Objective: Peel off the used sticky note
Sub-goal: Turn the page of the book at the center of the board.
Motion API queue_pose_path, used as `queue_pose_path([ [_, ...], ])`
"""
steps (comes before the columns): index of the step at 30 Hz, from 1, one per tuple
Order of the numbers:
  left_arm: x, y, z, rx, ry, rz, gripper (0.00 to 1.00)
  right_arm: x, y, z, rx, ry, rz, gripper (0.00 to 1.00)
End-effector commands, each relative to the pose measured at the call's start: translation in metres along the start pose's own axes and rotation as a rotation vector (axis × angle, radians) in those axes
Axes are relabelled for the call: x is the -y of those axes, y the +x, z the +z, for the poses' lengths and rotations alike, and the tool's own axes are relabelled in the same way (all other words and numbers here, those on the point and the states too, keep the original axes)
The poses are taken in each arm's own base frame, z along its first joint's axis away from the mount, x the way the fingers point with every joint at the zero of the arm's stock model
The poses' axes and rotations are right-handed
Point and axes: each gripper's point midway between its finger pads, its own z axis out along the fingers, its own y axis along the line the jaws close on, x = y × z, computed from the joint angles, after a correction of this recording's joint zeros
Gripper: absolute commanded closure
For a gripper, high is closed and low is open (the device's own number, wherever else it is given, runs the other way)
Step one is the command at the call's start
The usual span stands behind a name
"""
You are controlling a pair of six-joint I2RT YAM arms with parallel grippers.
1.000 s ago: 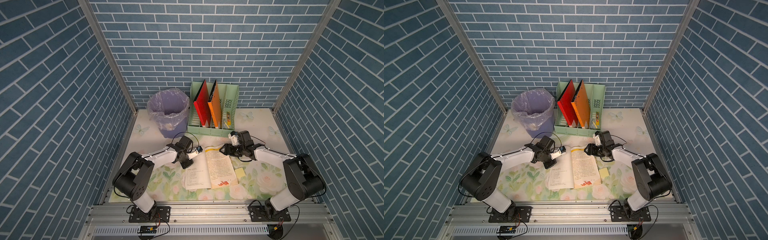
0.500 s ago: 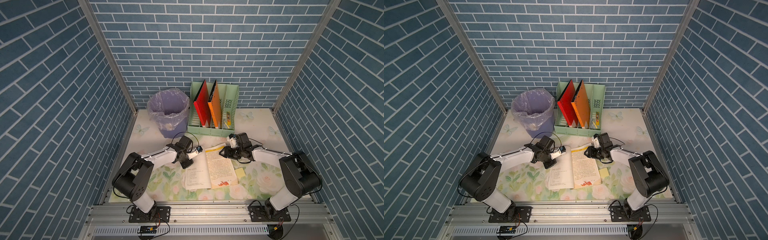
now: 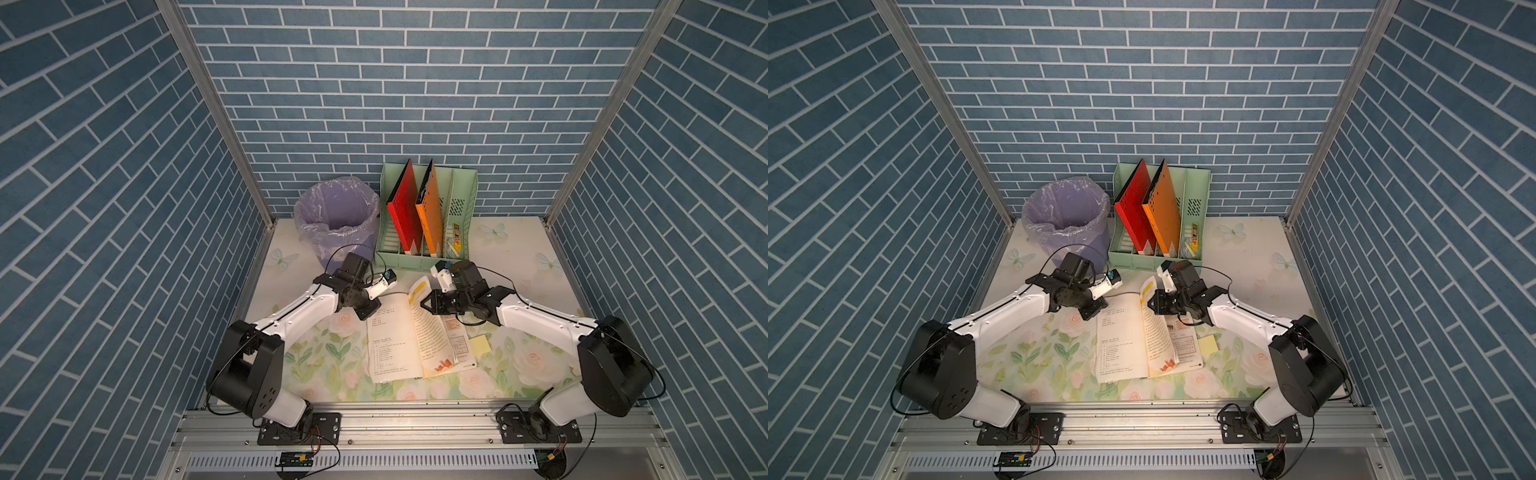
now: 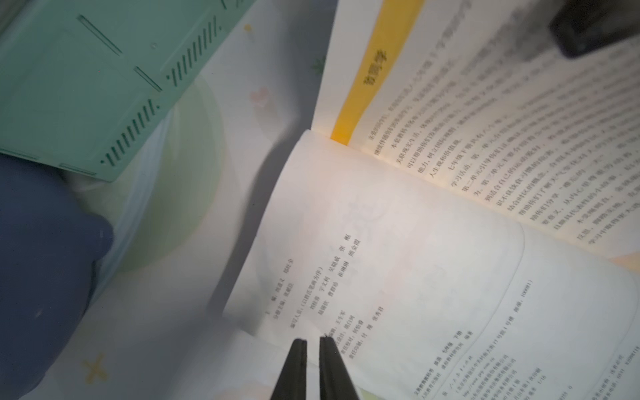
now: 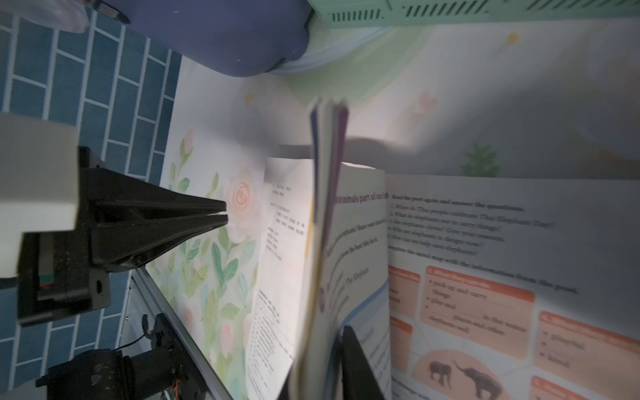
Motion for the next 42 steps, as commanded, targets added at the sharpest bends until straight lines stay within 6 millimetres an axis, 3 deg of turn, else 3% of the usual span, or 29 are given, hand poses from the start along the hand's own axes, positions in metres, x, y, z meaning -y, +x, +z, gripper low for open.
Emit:
queue_pose_path([
  [1,-0.008,0.005,-0.019,0.007,0.019,-0.041,0.85,0.002,0.009,0.018,0.007,0.103,0.130,0.81],
  [7,-0.033,0.018,-0.040,0.025,-0.034,-0.093,0.85,-0.051,0.025,0.071,-0.044,0.089,0.083,0.75],
  [10,-0.037,0.022,-0.046,0.031,-0.055,-0.098,0.84,-0.048,0.029,0.094,-0.055,0.111,0.115,0.73],
  [11,-0.038,0.024,-0.047,0.032,-0.059,-0.101,0.83,-0.046,0.031,0.100,-0.055,0.115,0.129,0.70],
  [15,-0.036,0.028,-0.049,0.034,-0.058,-0.106,0.82,-0.052,0.032,0.115,-0.049,0.084,0.157,0.41],
  [19,-0.035,0.029,-0.048,0.033,-0.057,-0.105,0.82,-0.072,0.028,0.114,-0.049,-0.003,0.135,0.22],
  [23,-0.035,0.026,-0.046,0.047,-0.044,-0.117,0.82,-0.098,0.013,0.087,-0.011,-0.128,0.086,0.18],
  [25,-0.034,0.026,-0.044,0.048,-0.036,-0.124,0.81,-0.099,0.002,0.068,0.014,-0.157,0.059,0.18],
  [27,-0.032,0.025,-0.042,0.045,-0.029,-0.125,0.81,-0.088,-0.013,0.044,0.057,-0.138,0.044,0.18],
  [29,-0.029,0.023,-0.038,0.047,-0.021,-0.120,0.81,-0.059,-0.023,0.024,0.087,-0.075,0.060,0.18],
  [34,-0.002,0.019,-0.020,0.024,0.027,-0.087,0.81,0.040,-0.039,-0.017,0.132,0.065,0.156,0.19],
  [38,0.026,0.027,0.005,-0.031,0.073,-0.048,0.82,0.101,-0.035,-0.024,0.109,0.130,0.209,0.20],
  [42,0.047,0.043,0.030,-0.101,0.101,-0.016,0.84,0.134,-0.031,-0.022,0.098,0.154,0.239,0.20],
])
